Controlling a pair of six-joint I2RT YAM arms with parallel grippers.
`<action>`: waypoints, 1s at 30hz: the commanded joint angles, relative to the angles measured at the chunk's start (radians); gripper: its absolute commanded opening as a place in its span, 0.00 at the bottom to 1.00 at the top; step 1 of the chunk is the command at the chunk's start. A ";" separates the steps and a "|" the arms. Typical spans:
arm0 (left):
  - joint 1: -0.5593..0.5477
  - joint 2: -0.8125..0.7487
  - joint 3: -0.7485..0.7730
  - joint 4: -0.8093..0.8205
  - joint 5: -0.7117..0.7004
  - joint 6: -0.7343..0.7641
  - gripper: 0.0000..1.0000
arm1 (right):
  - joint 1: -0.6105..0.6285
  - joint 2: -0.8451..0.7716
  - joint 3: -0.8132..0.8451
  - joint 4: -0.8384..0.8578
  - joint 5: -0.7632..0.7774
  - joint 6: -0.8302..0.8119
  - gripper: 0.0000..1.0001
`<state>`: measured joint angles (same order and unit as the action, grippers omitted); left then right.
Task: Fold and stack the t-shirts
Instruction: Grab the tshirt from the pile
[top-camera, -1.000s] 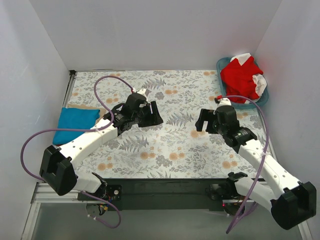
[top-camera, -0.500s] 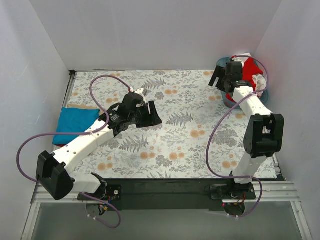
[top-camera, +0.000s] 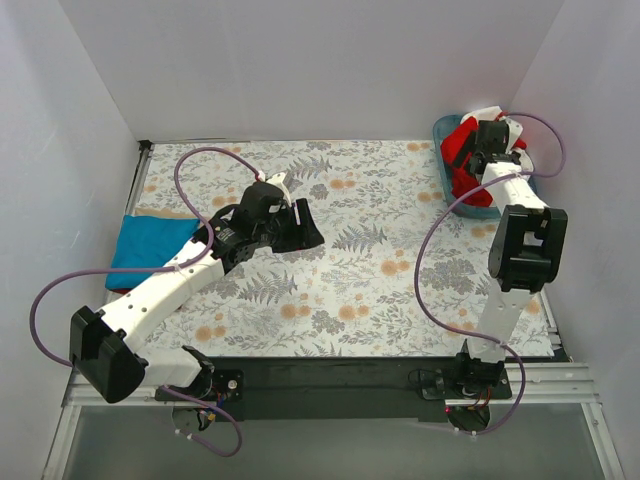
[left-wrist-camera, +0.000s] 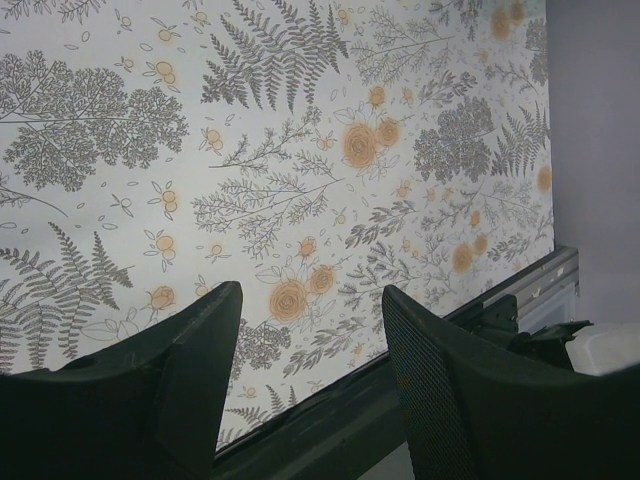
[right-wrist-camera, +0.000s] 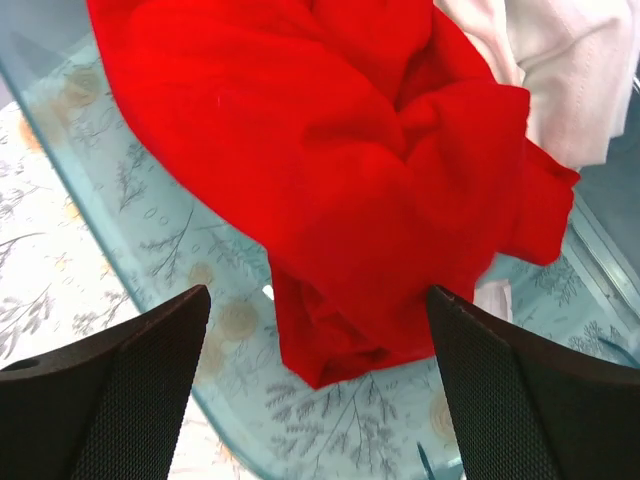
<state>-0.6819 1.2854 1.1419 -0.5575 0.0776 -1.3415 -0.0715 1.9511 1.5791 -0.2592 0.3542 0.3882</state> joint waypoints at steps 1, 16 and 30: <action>0.004 -0.029 0.038 -0.010 -0.006 0.018 0.57 | 0.003 0.063 0.077 0.021 0.075 -0.020 0.93; 0.004 -0.046 0.027 -0.022 -0.013 0.008 0.57 | -0.024 0.082 0.121 0.021 0.029 -0.037 0.21; 0.004 -0.063 0.022 -0.024 -0.033 -0.005 0.57 | -0.019 -0.142 0.237 0.026 -0.066 -0.046 0.01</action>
<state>-0.6819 1.2690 1.1442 -0.5762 0.0658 -1.3434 -0.0917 1.9423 1.7203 -0.2859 0.3321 0.3511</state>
